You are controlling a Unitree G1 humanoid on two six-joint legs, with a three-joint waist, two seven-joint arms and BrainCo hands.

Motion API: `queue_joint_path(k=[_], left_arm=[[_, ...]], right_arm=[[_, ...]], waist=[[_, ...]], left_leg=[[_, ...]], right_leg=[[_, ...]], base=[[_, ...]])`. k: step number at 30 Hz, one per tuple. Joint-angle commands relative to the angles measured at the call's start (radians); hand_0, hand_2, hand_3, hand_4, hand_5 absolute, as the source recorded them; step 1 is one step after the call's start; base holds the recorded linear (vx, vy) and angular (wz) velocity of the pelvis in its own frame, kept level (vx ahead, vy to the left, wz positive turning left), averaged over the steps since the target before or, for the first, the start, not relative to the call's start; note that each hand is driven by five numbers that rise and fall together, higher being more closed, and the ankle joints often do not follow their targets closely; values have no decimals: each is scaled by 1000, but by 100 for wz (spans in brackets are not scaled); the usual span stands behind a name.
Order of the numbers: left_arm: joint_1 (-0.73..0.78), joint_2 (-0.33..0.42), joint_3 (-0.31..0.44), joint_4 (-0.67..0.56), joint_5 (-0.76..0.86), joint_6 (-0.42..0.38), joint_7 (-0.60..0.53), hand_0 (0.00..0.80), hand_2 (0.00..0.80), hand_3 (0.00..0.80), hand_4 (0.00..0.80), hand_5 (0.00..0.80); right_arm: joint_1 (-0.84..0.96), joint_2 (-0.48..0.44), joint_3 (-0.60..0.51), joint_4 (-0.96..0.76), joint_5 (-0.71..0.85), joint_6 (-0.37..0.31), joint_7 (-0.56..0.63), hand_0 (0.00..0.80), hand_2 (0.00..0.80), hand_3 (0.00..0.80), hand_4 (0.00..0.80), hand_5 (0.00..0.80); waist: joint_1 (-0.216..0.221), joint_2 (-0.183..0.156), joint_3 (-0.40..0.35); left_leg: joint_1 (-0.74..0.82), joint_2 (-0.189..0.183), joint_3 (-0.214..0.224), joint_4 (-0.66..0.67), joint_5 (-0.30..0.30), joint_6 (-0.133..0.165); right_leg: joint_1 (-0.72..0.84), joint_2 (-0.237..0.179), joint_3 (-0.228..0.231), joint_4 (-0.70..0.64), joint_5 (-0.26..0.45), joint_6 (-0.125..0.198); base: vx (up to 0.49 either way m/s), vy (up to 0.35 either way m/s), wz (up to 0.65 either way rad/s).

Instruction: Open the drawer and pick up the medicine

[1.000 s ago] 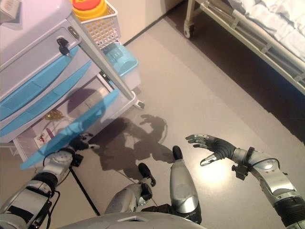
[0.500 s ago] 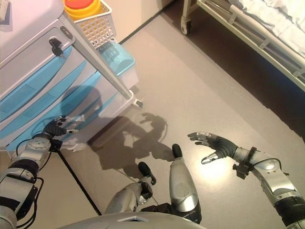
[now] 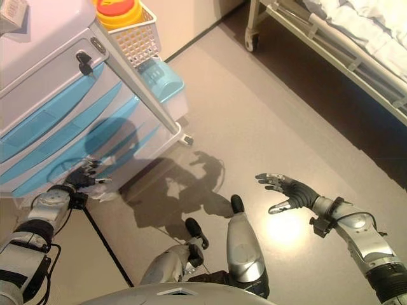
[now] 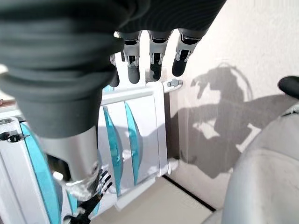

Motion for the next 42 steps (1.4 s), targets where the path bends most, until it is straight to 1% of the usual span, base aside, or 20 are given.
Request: queue_joint_path(k=[1,4,6,9,12,15,17,18,20,22,24,26,27,29,31,34,37,42], left_arm=[[97,-64,55,-90,-133,18,-93,0,0,0,0,0],[173,-147,59,-142,-217,27,-176,0,0,0,0,0],[242,-224,47,-179,-238,40,-206,0,0,0,0,0],[325,-306,44,-205,-269,75,-230,0,0,0,0,0],[383,-347,34,-220,-257,76,-252,0,0,0,0,0],[434,-372,35,-243,-311,119,-271,0,0,0,0,0],[450,-389,26,-243,-325,114,-285,0,0,0,0,0],[460,-397,21,-252,-375,128,-298,0,0,0,0,0],[469,-411,20,-251,-421,147,-299,0,0,0,0,0],[468,-425,14,-236,-443,137,-282,0,0,0,0,0],[466,-438,9,-226,-493,123,-285,0,0,0,0,0],[462,-446,9,-219,-510,121,-284,0,0,0,0,0],[459,-451,3,-212,-532,107,-289,0,0,0,0,0],[456,-459,-2,-206,-543,113,-289,0,0,0,0,0],[452,-466,-11,-196,-535,115,-276,0,0,0,0,0],[453,-470,-8,-187,-548,125,-293,0,0,0,0,0],[456,-474,-3,-180,-572,147,-294,0,0,0,0,0],[454,-478,-5,-152,-563,183,-304,0,0,0,0,0]], right_arm=[[36,78,-5,16,-16,-24,-66,0,0,0,0,0],[45,139,0,75,-28,-7,-125,0,0,0,0,0],[57,206,14,134,-43,-7,-181,0,0,0,0,0],[77,291,22,187,-8,34,-233,0,0,0,0,0],[97,357,34,249,-3,62,-249,0,0,0,0,0],[109,404,50,302,10,88,-272,0,0,0,0,0],[99,446,63,361,30,101,-290,0,0,0,0,0],[92,468,68,395,45,105,-305,0,0,0,0,0],[77,492,70,457,76,96,-320,0,0,0,0,0],[58,520,75,512,118,93,-343,0,0,0,0,0],[39,538,79,556,112,68,-372,0,0,0,0,0],[29,550,84,586,134,61,-366,0,0,0,0,0],[24,559,89,599,143,63,-372,0,0,0,0,0],[17,566,96,623,145,52,-367,0,0,0,0,0],[7,577,105,643,158,46,-356,0,0,0,0,0],[6,587,108,646,197,47,-320,0,0,0,0,0],[8,603,104,645,267,51,-267,0,0,0,0,0],[15,614,93,652,352,52,-171,0,0,0,0,0]], waist=[[46,-13,-71],[64,-11,-91],[84,-9,-115],[108,-6,-149],[135,-7,-186],[158,-10,-213],[176,-13,-227],[187,-13,-235],[202,-13,-244],[215,-12,-255],[225,-10,-265],[233,-8,-272],[237,-8,-277],[243,-8,-283],[250,-7,-290],[255,-5,-297],[256,1,-306],[254,10,-315]], left_leg=[[-89,-30,-83,174,-162,8],[-72,-29,-101,148,-150,3],[-53,-29,-124,118,-138,-2],[-32,-26,-150,79,-119,-11],[-19,-22,-173,49,-104,-18],[-3,-17,-197,20,-90,-25],[5,-14,-211,9,-84,-27],[8,-11,-220,1,-79,-30],[15,-9,-234,-12,-73,-35],[22,-7,-249,-32,-61,-40],[28,-2,-258,-53,-47,-45],[29,0,-268,-64,-38,-48],[30,2,-273,-72,-32,-50],[33,3,-279,-81,-27,-52],[34,3,-287,-88,-20,-54],[38,3,-295,-101,-13,-56],[40,2,-300,-112,-6,-57],[38,-2,-306,-118,1,-57]], right_leg=[[-4,-64,-101,69,-64,67],[22,-60,-115,47,-61,66],[44,-51,-130,32,-63,63],[78,-32,-148,7,-65,53],[108,-16,-168,-20,-64,43],[141,-5,-191,-44,-66,36],[161,2,-206,-57,-67,29],[173,7,-216,-66,-68,24],[189,12,-229,-78,-69,21],[205,18,-241,-88,-69,18],[217,24,-251,-93,-73,13],[223,26,-257,-96,-75,11],[227,29,-259,-99,-75,9],[234,30,-265,-104,-76,8],[239,32,-271,-104,-77,7],[248,34,-278,-109,-78,5],[252,36,-280,-111,-79,4],[252,35,-284,-108,-82,3]], base=[[-19,-146,-7],[-6,-175,-2],[22,-209,6],[23,-209,18],[10,-209,16],[-1,-190,17],[-31,-186,26],[-46,-159,22],[-42,-128,23],[-40,-111,23],[-42,-86,23],[-41,-59,16],[-41,-56,17],[-44,-42,20],[-54,-33,14],[-38,-15,11],[-31,7,7],[-40,23,5]])
